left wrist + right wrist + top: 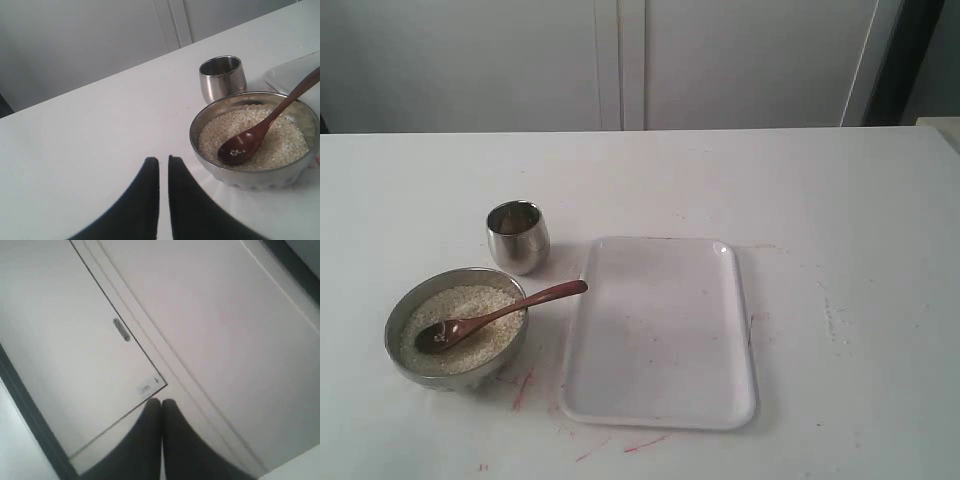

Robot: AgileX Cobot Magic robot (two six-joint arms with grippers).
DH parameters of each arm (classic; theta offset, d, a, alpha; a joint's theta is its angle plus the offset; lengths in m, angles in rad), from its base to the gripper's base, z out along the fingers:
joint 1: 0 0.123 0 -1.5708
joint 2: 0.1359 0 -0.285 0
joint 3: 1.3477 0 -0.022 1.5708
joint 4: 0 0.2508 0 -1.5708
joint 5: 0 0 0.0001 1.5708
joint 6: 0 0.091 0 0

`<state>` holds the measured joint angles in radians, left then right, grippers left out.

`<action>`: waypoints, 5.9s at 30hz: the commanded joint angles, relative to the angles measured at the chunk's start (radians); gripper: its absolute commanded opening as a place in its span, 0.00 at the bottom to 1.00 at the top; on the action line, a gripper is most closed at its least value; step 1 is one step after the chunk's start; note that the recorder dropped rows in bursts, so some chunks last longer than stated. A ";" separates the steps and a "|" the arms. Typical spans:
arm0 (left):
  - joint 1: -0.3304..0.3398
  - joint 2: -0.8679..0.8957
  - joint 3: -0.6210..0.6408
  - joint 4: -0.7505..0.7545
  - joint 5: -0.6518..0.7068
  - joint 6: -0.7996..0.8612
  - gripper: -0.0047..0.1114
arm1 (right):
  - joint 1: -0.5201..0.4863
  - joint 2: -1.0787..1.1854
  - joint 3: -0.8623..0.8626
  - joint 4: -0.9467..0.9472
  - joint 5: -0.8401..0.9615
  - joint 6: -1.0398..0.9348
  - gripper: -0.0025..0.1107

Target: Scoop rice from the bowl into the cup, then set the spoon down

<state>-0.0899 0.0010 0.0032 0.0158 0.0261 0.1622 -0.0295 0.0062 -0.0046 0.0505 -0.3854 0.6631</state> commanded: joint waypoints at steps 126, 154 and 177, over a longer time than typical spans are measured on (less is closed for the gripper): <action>-0.003 -0.001 -0.003 -0.007 -0.004 -0.001 0.16 | 0.584 1.605 -1.568 0.352 1.456 -1.872 0.02; -0.003 -0.001 -0.003 -0.007 -0.004 -0.001 0.16 | 0.708 1.889 -1.568 0.186 1.228 -1.905 0.10; -0.003 -0.001 -0.003 -0.007 -0.004 -0.001 0.16 | 0.708 1.976 -1.568 0.159 1.103 -1.888 0.53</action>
<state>-0.0899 0.0010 0.0032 0.0158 0.0261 0.1622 0.6787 1.9747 -1.5662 0.2057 0.7193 -1.2341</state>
